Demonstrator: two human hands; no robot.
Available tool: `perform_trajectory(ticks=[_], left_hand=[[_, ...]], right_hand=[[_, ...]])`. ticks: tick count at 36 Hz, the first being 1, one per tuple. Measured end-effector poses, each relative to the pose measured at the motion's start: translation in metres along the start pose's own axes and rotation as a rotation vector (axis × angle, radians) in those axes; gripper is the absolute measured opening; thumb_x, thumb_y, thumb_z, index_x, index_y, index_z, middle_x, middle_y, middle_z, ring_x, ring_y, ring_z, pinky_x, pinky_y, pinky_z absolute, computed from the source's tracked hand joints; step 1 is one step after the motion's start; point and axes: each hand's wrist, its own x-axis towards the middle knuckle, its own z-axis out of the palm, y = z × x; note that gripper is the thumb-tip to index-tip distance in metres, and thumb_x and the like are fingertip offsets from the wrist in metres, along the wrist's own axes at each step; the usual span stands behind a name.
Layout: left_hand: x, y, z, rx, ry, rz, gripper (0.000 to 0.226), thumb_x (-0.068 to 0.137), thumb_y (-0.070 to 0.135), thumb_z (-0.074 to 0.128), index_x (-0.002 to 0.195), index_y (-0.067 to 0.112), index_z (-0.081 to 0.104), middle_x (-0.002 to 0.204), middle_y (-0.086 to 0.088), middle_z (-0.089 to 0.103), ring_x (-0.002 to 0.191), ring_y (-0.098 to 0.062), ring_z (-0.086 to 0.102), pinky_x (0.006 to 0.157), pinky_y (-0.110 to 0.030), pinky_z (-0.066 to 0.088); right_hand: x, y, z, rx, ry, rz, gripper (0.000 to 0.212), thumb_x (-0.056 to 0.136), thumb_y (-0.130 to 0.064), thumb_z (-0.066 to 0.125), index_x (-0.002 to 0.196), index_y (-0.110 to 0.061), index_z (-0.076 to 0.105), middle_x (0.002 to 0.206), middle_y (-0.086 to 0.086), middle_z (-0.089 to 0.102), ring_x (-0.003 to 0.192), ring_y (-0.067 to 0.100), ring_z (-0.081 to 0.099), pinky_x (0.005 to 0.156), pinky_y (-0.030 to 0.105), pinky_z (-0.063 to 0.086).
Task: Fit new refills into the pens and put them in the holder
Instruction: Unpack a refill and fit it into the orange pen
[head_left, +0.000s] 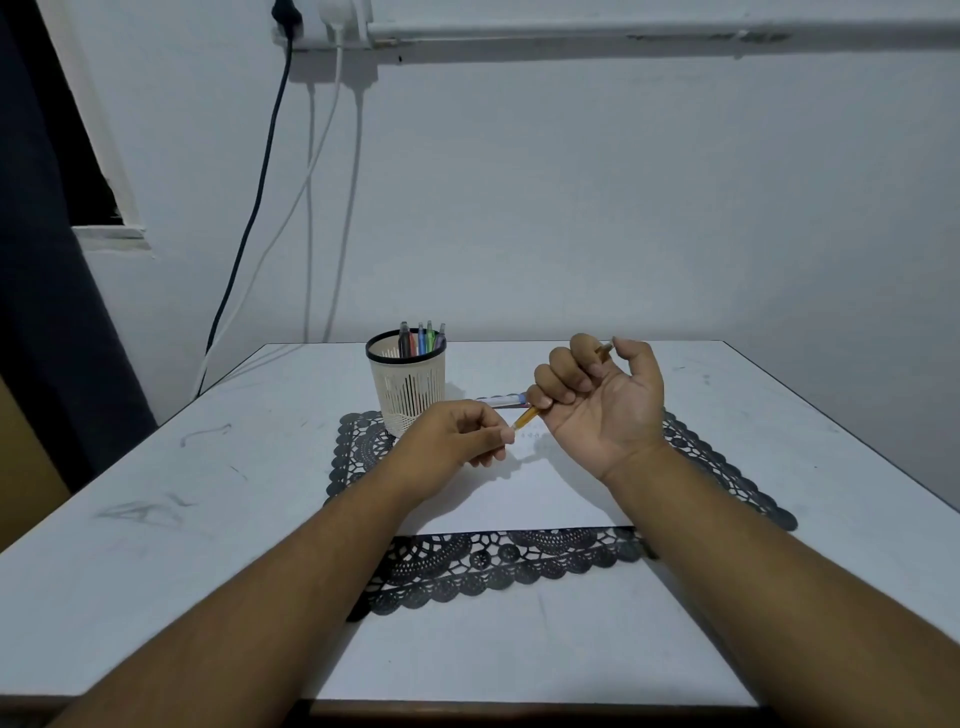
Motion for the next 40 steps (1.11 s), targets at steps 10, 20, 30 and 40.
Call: perform_trajectory(ticks=[10, 20, 30, 40], left_hand=[[-0.0024, 0.0033, 0.0016, -0.016, -0.015, 0.019, 0.009, 0.093, 0.009, 0.073, 0.084, 0.006, 0.072, 0.074, -0.007, 0.069, 0.066, -0.016, 0.056, 0.068, -0.026, 0.047], [-0.0017, 0.0032, 0.0017, -0.01, -0.018, 0.019, 0.01, 0.092, 0.01, 0.074, 0.082, 0.008, 0.072, 0.074, -0.007, 0.07, 0.066, -0.015, 0.056, 0.069, -0.028, 0.046], [-0.0025, 0.0045, 0.0019, -0.006, -0.014, 0.03, 0.013, 0.092, 0.01, 0.074, 0.079, 0.012, 0.073, 0.074, -0.007, 0.07, 0.066, -0.016, 0.057, 0.07, -0.029, 0.047], [-0.0036, 0.0055, 0.0018, 0.008, -0.016, 0.021, 0.011, 0.092, 0.011, 0.075, 0.081, 0.011, 0.073, 0.075, -0.007, 0.071, 0.067, -0.016, 0.057, 0.072, -0.031, 0.047]], right_hand=[[-0.0005, -0.0025, -0.0011, -0.02, -0.032, 0.033, 0.03, 0.084, -0.037, 0.041, 0.062, -0.019, 0.03, 0.059, -0.001, 0.02, 0.059, 0.018, 0.015, 0.061, 0.035, 0.019], [-0.0013, -0.0038, 0.0002, -0.024, -0.024, 0.032, 0.031, 0.085, -0.037, 0.041, 0.062, -0.019, 0.03, 0.06, -0.001, 0.019, 0.059, 0.018, 0.015, 0.061, 0.034, 0.019], [-0.0027, -0.0044, -0.0003, -0.02, -0.039, 0.026, 0.032, 0.085, -0.039, 0.04, 0.063, -0.02, 0.027, 0.062, 0.0, 0.016, 0.06, 0.019, 0.014, 0.062, 0.035, 0.018], [-0.0016, -0.0054, -0.0009, -0.04, -0.062, 0.042, 0.03, 0.084, -0.038, 0.04, 0.065, -0.02, 0.025, 0.06, -0.001, 0.017, 0.059, 0.018, 0.015, 0.06, 0.034, 0.021]])
